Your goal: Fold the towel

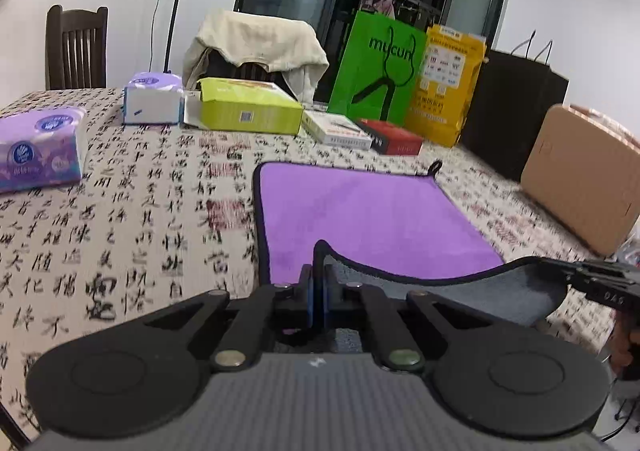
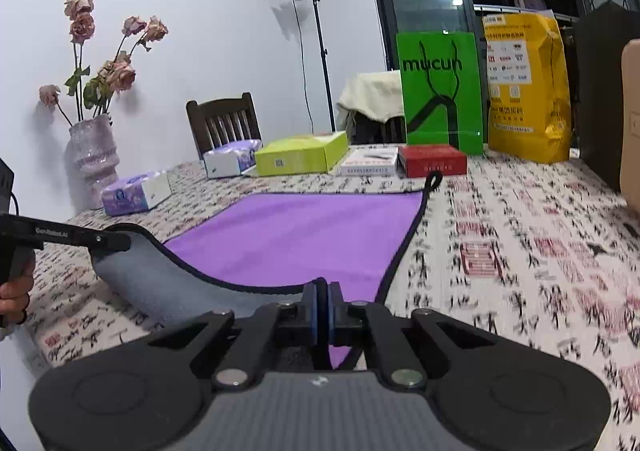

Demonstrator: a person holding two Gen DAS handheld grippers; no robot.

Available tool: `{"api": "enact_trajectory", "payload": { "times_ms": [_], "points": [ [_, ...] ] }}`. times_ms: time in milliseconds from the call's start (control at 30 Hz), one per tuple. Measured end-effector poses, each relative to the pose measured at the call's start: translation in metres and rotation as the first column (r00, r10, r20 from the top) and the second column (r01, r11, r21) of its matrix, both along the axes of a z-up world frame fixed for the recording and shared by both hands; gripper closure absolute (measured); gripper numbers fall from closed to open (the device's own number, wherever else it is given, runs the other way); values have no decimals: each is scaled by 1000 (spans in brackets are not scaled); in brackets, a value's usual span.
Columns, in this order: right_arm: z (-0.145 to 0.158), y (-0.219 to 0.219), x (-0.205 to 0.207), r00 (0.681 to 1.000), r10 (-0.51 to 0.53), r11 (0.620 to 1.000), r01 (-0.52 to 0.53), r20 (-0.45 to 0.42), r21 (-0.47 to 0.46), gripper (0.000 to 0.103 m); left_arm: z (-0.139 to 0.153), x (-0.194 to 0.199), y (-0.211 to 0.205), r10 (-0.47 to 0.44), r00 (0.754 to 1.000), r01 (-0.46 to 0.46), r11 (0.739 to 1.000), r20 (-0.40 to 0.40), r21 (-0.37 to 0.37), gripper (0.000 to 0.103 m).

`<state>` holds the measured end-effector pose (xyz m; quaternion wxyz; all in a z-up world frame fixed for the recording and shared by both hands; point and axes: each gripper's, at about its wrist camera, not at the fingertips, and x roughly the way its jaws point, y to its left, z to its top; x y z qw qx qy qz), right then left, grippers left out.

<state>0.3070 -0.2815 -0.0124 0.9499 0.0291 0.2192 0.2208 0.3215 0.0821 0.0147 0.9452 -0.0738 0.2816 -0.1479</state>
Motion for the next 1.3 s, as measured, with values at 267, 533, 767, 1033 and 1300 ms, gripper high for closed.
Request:
{"api": "enact_trajectory", "payload": {
  "times_ms": [267, 533, 767, 1033, 1300],
  "points": [
    [21, 6, 28, 999, 6, 1000, -6, 40, -12, 98, 23, 43, 5, 0, 1000, -1, 999, -23, -52, 98],
    [31, 4, 64, 999, -3, 1000, 4, 53, -23, 98, 28, 74, -1, -18, 999, 16, 999, -27, -45, 98],
    [32, 2, 85, 999, -3, 1000, 5, 41, -31, 98, 28, 95, -3, -22, 999, 21, 999, -35, -30, 98],
    [33, 7, 113, 1000, 10, 999, -10, 5, -46, 98, 22, 121, 1, -11, 999, 8, 998, -53, -64, 98],
    [32, 6, 130, 1000, -13, 1000, 13, -1, -26, 98, 16, 143, -9, -46, 999, 46, 999, -17, -18, 98]
  ]
}}
